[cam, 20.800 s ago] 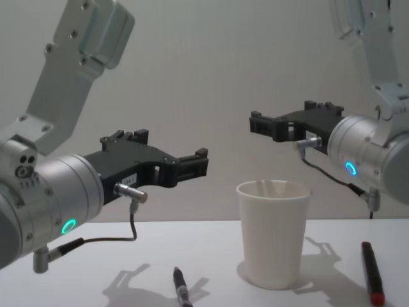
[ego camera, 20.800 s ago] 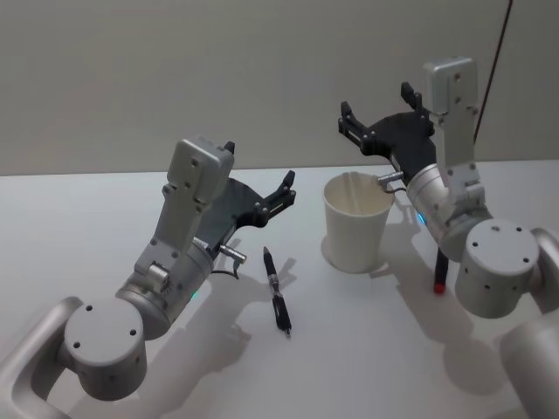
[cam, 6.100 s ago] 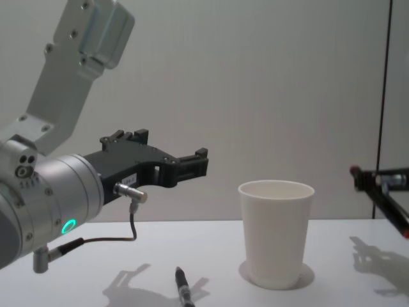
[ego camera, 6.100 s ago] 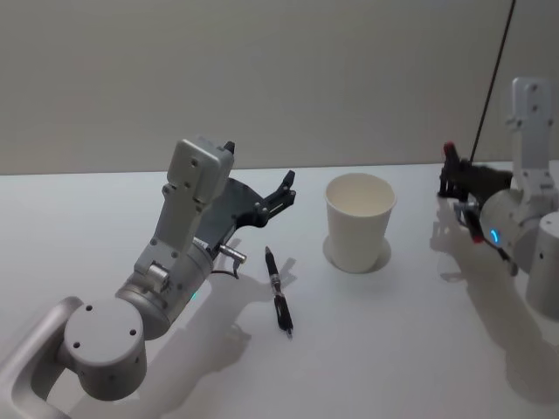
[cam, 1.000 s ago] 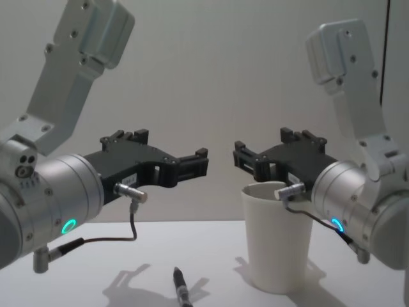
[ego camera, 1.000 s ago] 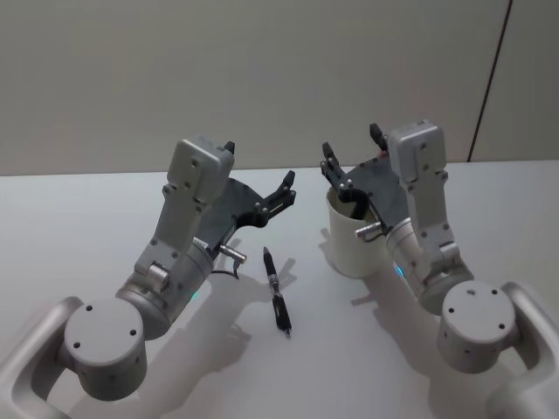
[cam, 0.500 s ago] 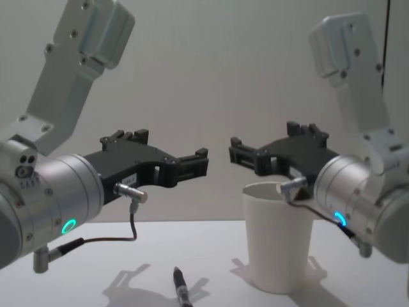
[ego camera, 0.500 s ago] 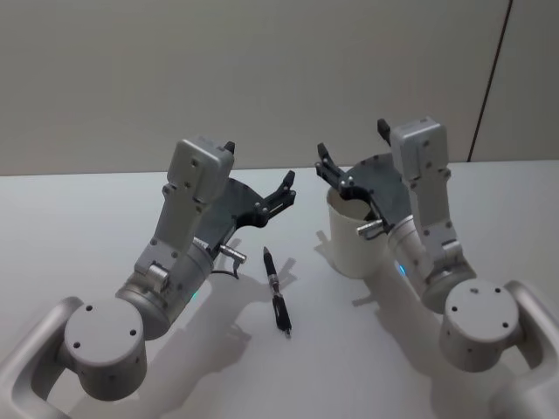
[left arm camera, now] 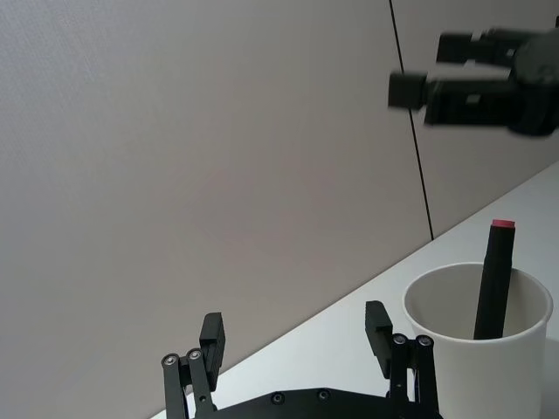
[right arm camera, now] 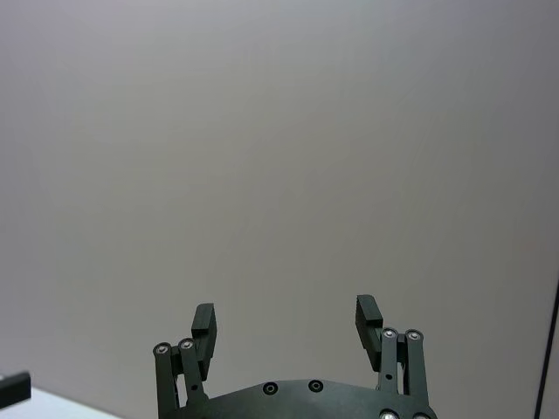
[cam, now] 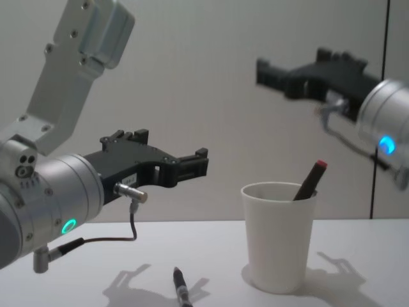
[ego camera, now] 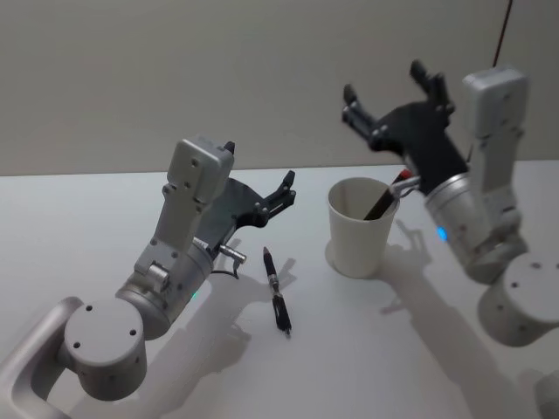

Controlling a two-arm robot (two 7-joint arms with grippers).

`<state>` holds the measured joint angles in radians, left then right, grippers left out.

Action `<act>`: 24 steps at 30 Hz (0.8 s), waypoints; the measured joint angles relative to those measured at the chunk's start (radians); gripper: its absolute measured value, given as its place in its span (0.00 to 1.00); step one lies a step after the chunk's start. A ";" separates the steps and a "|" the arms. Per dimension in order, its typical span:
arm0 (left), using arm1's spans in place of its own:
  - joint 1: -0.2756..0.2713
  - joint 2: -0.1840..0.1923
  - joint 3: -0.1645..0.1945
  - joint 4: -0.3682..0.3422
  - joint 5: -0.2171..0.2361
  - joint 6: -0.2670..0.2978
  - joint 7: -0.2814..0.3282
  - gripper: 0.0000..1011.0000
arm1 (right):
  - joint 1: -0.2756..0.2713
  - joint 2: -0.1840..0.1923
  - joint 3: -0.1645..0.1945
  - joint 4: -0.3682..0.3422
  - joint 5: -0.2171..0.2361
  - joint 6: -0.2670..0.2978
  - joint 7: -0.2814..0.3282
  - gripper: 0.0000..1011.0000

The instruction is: Place the pen into the pen holder.

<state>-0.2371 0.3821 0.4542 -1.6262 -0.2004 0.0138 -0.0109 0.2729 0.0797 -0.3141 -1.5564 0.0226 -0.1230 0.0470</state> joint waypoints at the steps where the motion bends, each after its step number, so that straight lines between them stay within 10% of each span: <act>1: 0.000 0.000 0.000 0.000 0.000 0.000 0.000 0.99 | -0.001 0.004 0.004 -0.009 0.005 0.000 0.003 0.99; 24: 0.000 0.000 0.000 0.000 0.000 0.000 0.000 0.99 | -0.040 0.126 0.101 -0.145 0.084 0.103 0.046 0.99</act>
<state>-0.2371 0.3821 0.4542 -1.6262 -0.2004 0.0138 -0.0109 0.2329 0.2052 -0.2128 -1.7016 0.1065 -0.0203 0.0933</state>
